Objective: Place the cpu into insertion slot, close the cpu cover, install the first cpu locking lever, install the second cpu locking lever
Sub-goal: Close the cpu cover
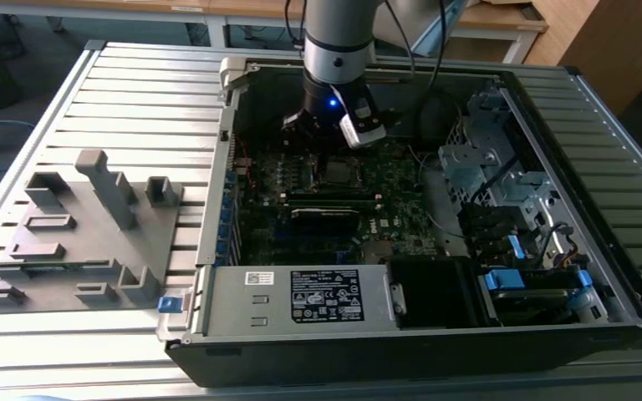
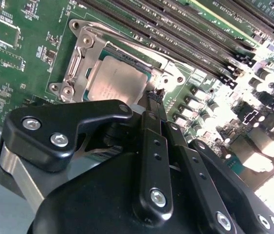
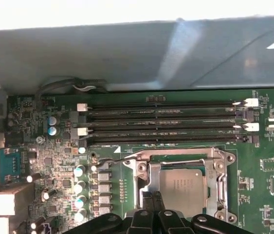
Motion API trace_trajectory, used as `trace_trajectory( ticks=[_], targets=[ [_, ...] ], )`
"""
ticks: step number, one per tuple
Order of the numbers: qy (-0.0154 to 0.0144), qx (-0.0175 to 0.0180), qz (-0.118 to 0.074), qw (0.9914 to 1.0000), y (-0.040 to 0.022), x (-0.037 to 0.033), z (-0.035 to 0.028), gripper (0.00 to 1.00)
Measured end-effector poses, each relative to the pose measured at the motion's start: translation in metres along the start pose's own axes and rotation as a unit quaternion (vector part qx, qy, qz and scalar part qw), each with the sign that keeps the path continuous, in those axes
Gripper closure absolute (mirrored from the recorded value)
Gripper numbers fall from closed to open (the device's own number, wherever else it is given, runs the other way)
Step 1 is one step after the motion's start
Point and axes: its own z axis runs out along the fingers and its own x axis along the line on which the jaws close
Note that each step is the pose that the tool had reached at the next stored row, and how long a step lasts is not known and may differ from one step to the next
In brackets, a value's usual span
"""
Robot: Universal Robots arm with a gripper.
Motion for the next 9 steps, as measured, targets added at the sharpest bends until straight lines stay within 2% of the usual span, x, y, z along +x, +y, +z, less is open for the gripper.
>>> trace_trajectory(
  ticks=[2,9],
  targets=[
    [0.0,0.0,-0.006,0.99998,0.0,0.0002,0.0001,0.89],
    [-0.0001,-0.0001,-0.008,0.99997,0.0032,0.0032,0.0011,0.89]
  ],
)
